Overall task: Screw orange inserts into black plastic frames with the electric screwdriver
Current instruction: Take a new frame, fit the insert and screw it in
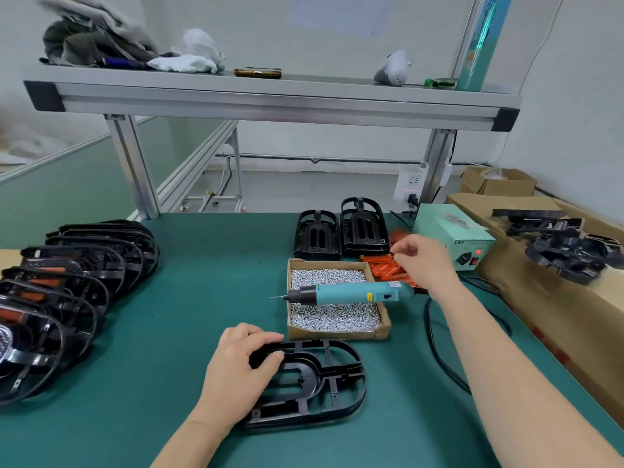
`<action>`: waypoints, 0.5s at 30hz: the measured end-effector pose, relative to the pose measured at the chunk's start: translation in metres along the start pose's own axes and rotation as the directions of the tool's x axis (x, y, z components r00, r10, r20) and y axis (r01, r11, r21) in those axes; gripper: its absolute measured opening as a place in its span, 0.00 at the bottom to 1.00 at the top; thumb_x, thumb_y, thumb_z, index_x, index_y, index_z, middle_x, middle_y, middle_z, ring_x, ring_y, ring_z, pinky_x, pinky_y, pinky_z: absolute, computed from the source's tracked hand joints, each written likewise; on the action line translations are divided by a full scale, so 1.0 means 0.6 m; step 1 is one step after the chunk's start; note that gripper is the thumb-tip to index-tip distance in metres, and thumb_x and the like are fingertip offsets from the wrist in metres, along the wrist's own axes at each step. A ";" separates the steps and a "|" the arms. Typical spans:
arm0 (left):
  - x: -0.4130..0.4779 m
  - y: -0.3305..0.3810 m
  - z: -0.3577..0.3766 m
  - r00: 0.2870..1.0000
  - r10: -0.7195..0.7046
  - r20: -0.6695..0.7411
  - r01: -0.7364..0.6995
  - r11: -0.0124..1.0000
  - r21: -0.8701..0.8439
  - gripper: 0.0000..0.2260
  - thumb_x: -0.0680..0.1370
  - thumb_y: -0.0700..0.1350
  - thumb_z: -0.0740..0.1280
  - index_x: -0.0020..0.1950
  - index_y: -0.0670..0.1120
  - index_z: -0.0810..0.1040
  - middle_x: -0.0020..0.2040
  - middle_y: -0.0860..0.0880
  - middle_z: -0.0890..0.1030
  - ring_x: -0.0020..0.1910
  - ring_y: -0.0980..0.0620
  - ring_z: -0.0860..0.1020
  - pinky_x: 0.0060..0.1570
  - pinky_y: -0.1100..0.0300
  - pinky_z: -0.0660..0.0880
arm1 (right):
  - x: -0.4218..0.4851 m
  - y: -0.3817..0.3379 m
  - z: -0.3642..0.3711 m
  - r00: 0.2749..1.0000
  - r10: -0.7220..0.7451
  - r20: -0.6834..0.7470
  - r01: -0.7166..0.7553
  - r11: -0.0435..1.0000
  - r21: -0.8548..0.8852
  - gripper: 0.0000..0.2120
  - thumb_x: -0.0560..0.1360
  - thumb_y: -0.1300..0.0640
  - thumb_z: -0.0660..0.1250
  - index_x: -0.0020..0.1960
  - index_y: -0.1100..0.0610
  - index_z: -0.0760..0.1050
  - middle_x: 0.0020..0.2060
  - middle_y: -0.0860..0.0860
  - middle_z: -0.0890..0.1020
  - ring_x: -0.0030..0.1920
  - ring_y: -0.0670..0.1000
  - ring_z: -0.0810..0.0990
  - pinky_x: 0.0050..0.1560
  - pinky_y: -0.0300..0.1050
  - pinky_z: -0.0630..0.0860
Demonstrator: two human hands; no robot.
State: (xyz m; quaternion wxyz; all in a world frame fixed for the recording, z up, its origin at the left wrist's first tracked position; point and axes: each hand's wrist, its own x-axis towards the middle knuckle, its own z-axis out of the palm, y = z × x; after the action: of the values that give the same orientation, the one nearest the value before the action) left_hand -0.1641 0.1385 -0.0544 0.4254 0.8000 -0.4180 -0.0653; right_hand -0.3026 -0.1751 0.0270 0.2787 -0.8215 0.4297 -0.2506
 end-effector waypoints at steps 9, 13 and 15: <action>0.000 0.001 0.000 0.999 -0.045 -0.029 0.044 0.998 -0.048 0.10 0.75 0.44 0.73 0.47 0.61 0.82 0.47 0.63 0.80 0.57 0.62 0.72 0.51 0.76 0.65 | 0.081 0.031 0.027 0.967 0.028 0.255 0.081 0.911 -0.406 0.15 0.77 0.67 0.66 0.51 0.48 0.82 0.56 0.50 0.83 0.57 0.53 0.79 0.62 0.49 0.76; 0.001 0.001 0.001 0.998 -0.042 -0.040 0.040 0.998 -0.049 0.09 0.75 0.44 0.73 0.47 0.59 0.83 0.48 0.66 0.79 0.56 0.61 0.73 0.51 0.74 0.66 | 0.086 0.032 0.022 0.962 -0.006 0.272 0.130 0.888 -0.441 0.14 0.75 0.66 0.69 0.42 0.46 0.78 0.51 0.48 0.82 0.53 0.51 0.79 0.61 0.47 0.76; 0.000 0.002 0.000 0.998 -0.039 -0.042 0.037 0.998 -0.057 0.08 0.75 0.43 0.73 0.47 0.58 0.84 0.48 0.66 0.79 0.56 0.61 0.73 0.51 0.74 0.66 | 0.084 0.036 0.019 0.959 -0.031 0.282 0.157 0.886 -0.436 0.15 0.75 0.65 0.71 0.39 0.45 0.78 0.48 0.47 0.82 0.52 0.51 0.79 0.60 0.47 0.76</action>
State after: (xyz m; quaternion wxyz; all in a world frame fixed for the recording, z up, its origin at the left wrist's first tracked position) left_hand -0.1647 0.1381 -0.0537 0.4551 0.7969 -0.3914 -0.0677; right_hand -0.2820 -0.2255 0.0131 0.1216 -0.9100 0.3940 -0.0436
